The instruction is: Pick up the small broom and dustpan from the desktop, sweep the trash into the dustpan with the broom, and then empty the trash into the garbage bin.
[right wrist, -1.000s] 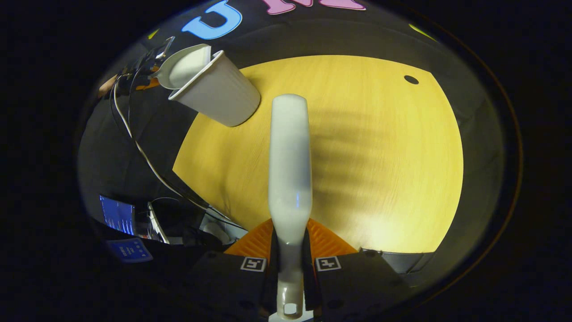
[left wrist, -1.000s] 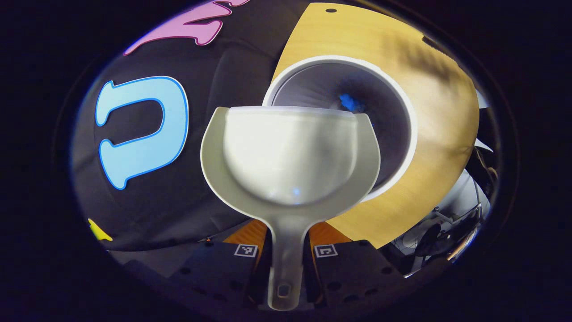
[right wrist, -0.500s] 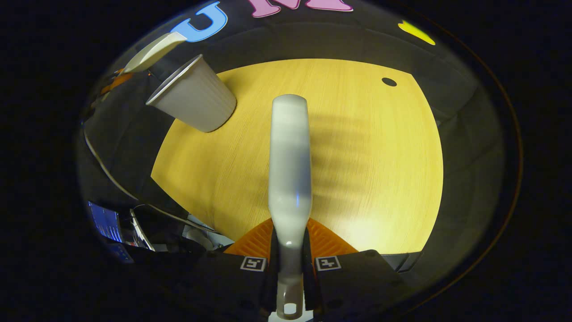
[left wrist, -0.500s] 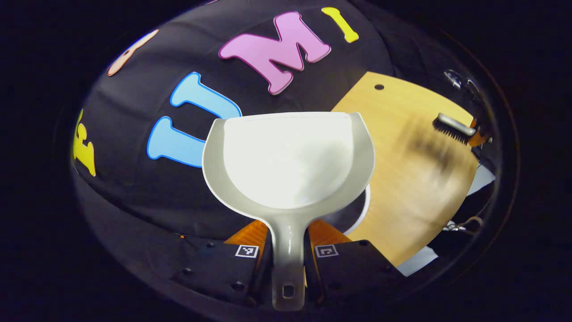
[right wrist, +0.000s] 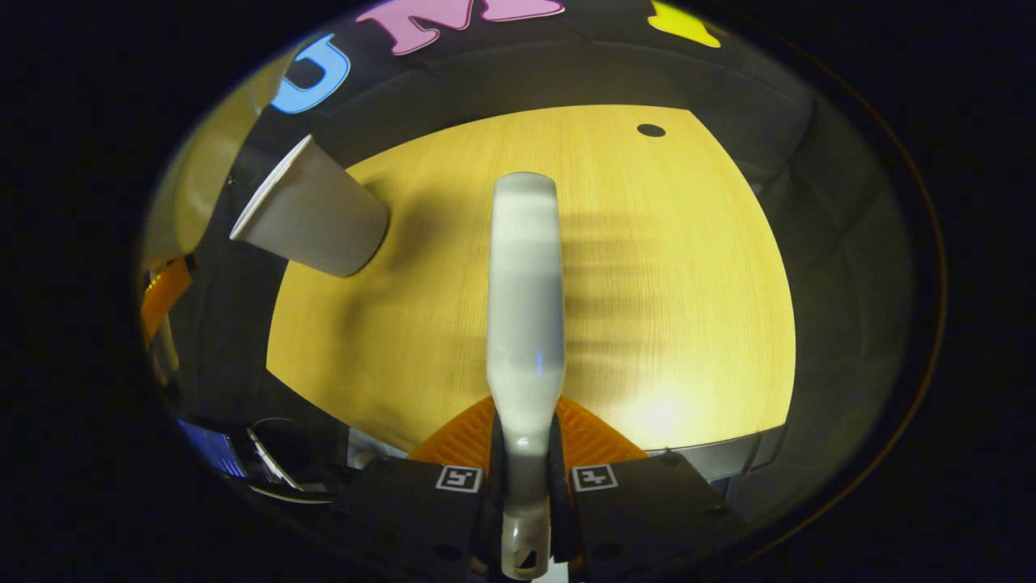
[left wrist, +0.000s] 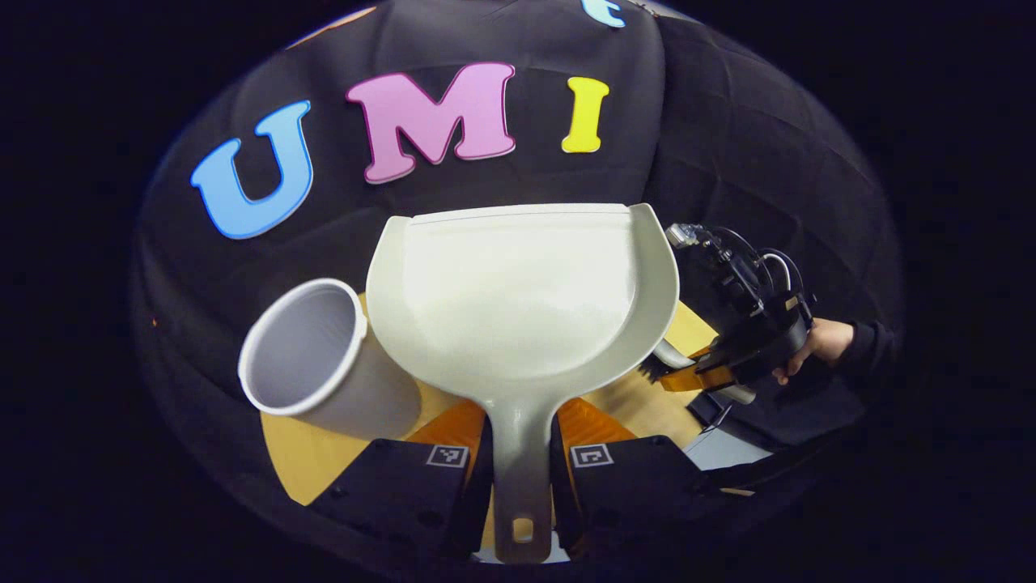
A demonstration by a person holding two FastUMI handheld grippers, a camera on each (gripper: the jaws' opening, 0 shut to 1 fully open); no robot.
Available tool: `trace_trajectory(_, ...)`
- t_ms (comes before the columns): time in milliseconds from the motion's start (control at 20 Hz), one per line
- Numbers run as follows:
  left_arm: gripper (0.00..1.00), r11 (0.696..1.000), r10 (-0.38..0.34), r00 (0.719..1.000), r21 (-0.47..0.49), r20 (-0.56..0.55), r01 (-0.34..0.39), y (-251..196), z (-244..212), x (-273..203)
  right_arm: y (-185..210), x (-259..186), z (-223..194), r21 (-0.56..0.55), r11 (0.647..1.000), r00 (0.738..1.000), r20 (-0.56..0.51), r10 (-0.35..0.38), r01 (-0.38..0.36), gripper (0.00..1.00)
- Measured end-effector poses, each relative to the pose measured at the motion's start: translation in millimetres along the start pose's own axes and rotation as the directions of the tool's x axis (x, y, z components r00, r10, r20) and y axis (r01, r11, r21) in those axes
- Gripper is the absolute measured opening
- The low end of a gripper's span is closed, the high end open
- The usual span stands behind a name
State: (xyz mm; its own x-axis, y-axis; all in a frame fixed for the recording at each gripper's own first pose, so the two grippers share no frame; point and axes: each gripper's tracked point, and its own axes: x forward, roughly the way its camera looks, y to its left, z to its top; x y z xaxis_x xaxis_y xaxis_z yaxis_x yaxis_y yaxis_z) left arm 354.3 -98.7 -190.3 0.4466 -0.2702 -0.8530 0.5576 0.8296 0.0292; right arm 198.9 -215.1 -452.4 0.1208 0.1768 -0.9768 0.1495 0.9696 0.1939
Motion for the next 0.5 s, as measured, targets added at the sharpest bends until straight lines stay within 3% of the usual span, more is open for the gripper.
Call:
trace_trajectory(150,0.30,0.996,0.000,0.993,-0.090,-0.115,-0.010,-32.7,-54.2,50.1,-9.3,19.3,-12.7,-0.017,0.999,0.998,-0.055,-0.034,0.033,0.26)
trace_trajectory(300,0.29,0.990,-0.019,0.972,-0.144,-0.234,-0.016,-28.5,-106.6,94.1,-6.4,48.4,-9.0,-0.015,0.998,0.995,-0.081,-0.056,0.055,0.26)
trace_trajectory(500,0.30,0.961,0.057,0.949,-0.241,-0.309,-0.136,-7.1,-140.4,115.5,3.3,82.9,3.4,-0.031,0.996,0.991,-0.101,-0.084,0.082,0.26)
